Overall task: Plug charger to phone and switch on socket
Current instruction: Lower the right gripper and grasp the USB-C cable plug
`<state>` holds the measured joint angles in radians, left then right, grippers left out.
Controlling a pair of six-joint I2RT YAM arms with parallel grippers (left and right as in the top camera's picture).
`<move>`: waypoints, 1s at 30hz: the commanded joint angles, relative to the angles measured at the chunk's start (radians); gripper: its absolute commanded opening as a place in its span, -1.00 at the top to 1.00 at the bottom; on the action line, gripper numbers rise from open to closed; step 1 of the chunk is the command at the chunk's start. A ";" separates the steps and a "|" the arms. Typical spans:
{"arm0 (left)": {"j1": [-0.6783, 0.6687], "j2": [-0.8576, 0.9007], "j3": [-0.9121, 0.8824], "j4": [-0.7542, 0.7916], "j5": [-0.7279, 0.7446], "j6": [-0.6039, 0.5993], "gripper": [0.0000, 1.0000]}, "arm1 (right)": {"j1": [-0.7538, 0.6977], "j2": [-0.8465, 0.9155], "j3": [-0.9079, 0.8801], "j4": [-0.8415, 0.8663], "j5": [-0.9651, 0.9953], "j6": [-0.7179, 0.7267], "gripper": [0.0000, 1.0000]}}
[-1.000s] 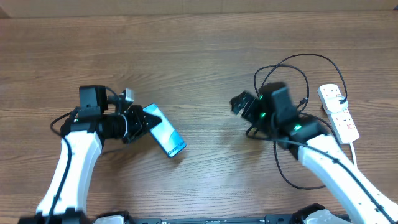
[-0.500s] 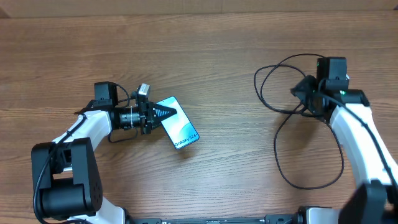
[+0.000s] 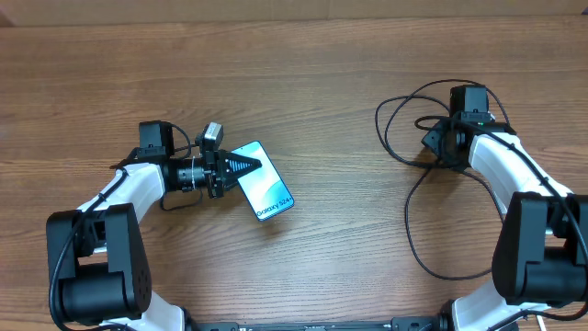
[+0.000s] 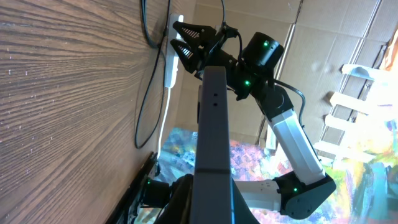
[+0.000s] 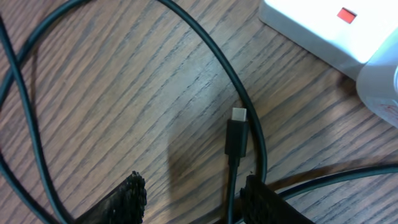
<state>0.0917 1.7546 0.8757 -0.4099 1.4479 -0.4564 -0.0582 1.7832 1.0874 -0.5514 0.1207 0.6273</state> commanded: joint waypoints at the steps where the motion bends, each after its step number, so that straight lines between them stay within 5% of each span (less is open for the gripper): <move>1: -0.003 -0.003 0.010 0.005 0.060 0.004 0.92 | -0.001 0.000 0.020 -0.002 0.029 -0.011 0.00; 19: -0.003 -0.003 0.010 0.004 0.061 0.003 0.92 | -0.001 0.083 0.019 0.046 0.047 -0.008 0.08; 30: -0.003 -0.003 0.010 0.004 0.060 0.004 0.92 | -0.001 0.107 0.011 0.058 0.047 -0.008 0.47</move>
<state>0.0917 1.7546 0.8757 -0.4099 1.4483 -0.4564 -0.0582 1.8751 1.0874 -0.5034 0.1524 0.6258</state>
